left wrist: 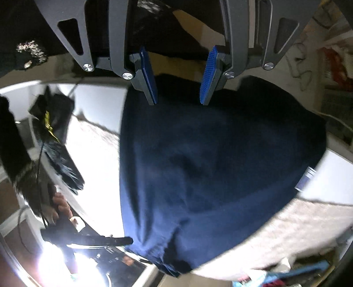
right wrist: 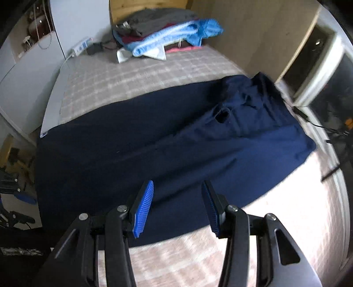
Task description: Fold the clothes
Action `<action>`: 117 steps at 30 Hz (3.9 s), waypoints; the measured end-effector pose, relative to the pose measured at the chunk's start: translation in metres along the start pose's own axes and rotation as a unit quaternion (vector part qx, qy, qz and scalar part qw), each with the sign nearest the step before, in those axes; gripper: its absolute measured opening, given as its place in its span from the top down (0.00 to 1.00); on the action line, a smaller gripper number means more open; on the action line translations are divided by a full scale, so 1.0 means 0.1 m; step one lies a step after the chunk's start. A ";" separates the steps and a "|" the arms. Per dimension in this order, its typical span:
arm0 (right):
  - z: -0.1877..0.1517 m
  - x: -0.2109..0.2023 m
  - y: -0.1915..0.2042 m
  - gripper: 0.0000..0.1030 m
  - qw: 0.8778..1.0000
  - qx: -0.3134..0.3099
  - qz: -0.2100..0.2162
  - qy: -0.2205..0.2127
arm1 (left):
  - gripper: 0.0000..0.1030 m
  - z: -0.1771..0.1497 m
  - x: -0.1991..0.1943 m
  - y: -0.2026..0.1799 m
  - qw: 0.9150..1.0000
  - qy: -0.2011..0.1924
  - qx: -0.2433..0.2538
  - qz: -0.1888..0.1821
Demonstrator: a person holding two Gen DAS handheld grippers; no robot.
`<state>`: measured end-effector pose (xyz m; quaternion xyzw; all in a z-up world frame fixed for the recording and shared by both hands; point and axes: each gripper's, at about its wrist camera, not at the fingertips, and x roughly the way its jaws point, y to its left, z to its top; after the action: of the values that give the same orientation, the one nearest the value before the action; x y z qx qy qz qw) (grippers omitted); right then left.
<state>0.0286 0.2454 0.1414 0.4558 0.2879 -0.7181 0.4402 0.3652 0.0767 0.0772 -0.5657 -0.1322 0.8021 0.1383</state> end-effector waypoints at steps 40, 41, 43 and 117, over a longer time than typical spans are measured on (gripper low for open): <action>0.86 0.80 -0.02 0.72 0.979 0.093 0.155 0.090 | 0.78 0.58 -0.41 0.93 0.978 -0.037 0.018 0.204; 0.78 0.72 0.01 0.72 0.981 0.086 0.152 0.087 | 0.69 0.50 -0.45 0.90 0.979 -0.045 0.018 0.199; 0.61 0.55 0.08 0.68 0.984 0.070 0.144 0.082 | 0.63 0.32 -0.58 0.77 0.981 -0.054 0.022 0.185; -1.15 0.10 0.33 0.66 0.948 0.267 0.157 0.076 | 1.00 -0.27 0.32 -0.45 0.992 0.033 0.066 -0.098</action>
<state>0.1028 0.3206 0.0834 0.6497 0.0429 -0.6534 0.3861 0.3831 0.1313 0.0571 -0.5660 -0.1293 0.7725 0.2571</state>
